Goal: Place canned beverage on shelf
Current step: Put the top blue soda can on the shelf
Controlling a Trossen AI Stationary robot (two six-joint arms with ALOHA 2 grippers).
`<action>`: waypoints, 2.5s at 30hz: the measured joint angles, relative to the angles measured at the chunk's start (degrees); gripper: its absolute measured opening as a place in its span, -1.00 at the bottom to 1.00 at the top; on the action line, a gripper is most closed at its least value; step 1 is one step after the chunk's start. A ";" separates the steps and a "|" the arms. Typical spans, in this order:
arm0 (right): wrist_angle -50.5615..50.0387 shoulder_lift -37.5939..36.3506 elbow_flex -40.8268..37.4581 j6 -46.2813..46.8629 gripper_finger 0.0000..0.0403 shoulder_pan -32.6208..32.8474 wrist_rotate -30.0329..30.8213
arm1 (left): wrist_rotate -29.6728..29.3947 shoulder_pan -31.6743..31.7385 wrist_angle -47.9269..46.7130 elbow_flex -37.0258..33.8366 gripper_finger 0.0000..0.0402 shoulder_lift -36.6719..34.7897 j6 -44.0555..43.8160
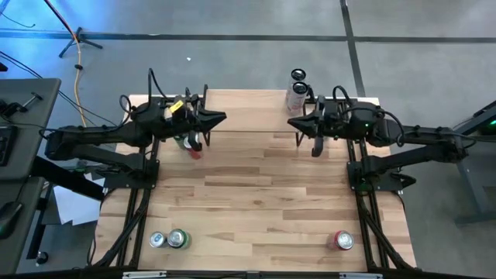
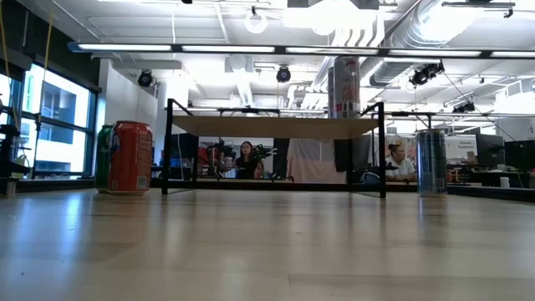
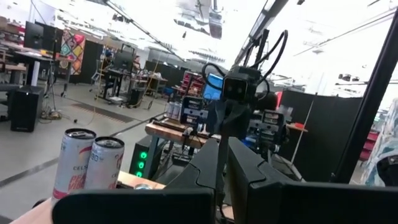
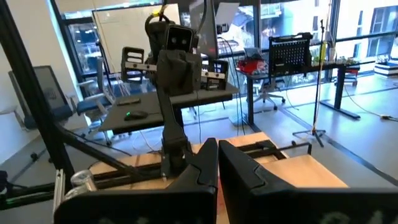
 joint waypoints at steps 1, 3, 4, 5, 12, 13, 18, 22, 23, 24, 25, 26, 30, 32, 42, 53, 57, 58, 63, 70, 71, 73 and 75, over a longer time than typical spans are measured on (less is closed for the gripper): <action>1.40 0.10 0.00 0.75 -1.00 0.00 -0.04 | 0.00 0.00 -0.22 0.00 -1.00 -0.11 -0.01; 2.03 0.75 1.55 3.26 -1.00 -0.04 0.65 | 0.00 0.00 -0.26 0.00 -1.00 -0.21 0.01; 1.07 1.26 2.99 4.34 -0.98 -0.04 1.93 | 0.01 0.00 -0.31 0.00 -1.00 -0.38 -0.01; -1.53 1.79 4.80 4.55 -0.96 -0.04 3.47 | 0.00 0.00 -0.47 0.00 -1.00 -0.58 -0.01; -35.02 8.58 21.54 8.28 -0.41 -3.07 14.63 | 0.02 0.00 -1.96 0.00 -1.00 -1.21 -0.01; -39.87 9.68 23.73 9.82 -0.29 -4.17 14.52 | 0.02 0.00 -1.99 0.00 -1.00 -1.21 0.00; -58.31 13.81 30.48 14.75 0.30 -9.27 13.64 | 0.08 0.06 -3.28 0.00 -1.00 -1.90 -0.02; -68.32 14.38 32.83 14.86 0.61 -13.30 10.37 | 0.46 0.07 -4.49 0.00 -1.00 -2.89 -0.05; -70.43 14.38 32.93 14.93 0.66 -14.30 10.22 | 0.46 0.07 -4.47 0.00 -1.00 -3.09 -0.07; -72.81 14.38 32.94 15.14 0.69 -15.46 10.14 | 0.46 0.07 -4.74 0.00 -1.00 -3.39 -0.10; -75.29 14.38 32.94 16.04 0.71 -16.90 10.38 | 0.46 0.07 -4.98 0.00 -1.00 -3.59 -0.08; -77.95 14.38 32.94 17.11 0.73 -18.56 11.08 | 0.46 0.07 -4.82 0.00 -1.00 -3.77 -0.07; -85.46 15.23 32.92 23.94 0.74 -26.19 14.30 | 0.39 0.07 -4.73 0.00 -1.00 -4.27 -0.05; -86.53 15.72 32.92 24.35 0.74 -30.16 13.16 | 0.39 0.07 -4.71 0.00 -1.00 -4.29 -0.08; -87.84 23.28 32.91 15.90 0.74 -43.65 8.82 | 0.26 0.07 -4.74 0.00 -1.00 -4.27 -0.62; -80.22 22.68 20.98 12.31 0.74 -50.19 -4.50 | 0.26 0.07 -4.73 0.00 -1.00 -4.27 -0.25; -77.72 22.47 15.94 14.81 0.74 -50.21 -3.00 | 0.24 0.07 -4.71 0.00 -1.00 -4.27 0.34; -76.54 22.47 14.59 15.67 0.74 -50.21 -2.90 | 0.24 0.07 -4.71 0.00 -1.00 -4.27 0.36; -70.95 22.49 10.27 17.96 0.74 -50.16 -4.10 | 0.24 0.07 -4.72 0.00 -1.00 -4.27 0.38; -71.26 22.47 7.88 18.51 0.74 -50.16 -2.91 | 0.24 0.08 -4.71 0.00 -1.00 -4.27 0.43; -71.12 22.47 7.35 18.59 0.74 -50.16 -2.92 | 0.24 0.09 -4.73 0.00 -1.00 -4.27 0.45; -70.15 22.47 6.42 19.15 0.74 -50.16 -2.95 | 0.24 0.15 -4.71 0.00 -1.00 -4.27 0.45; -69.52 22.47 5.57 19.49 0.74 -50.16 -3.30 | 0.24 0.53 -4.74 0.00 -1.00 -4.27 0.45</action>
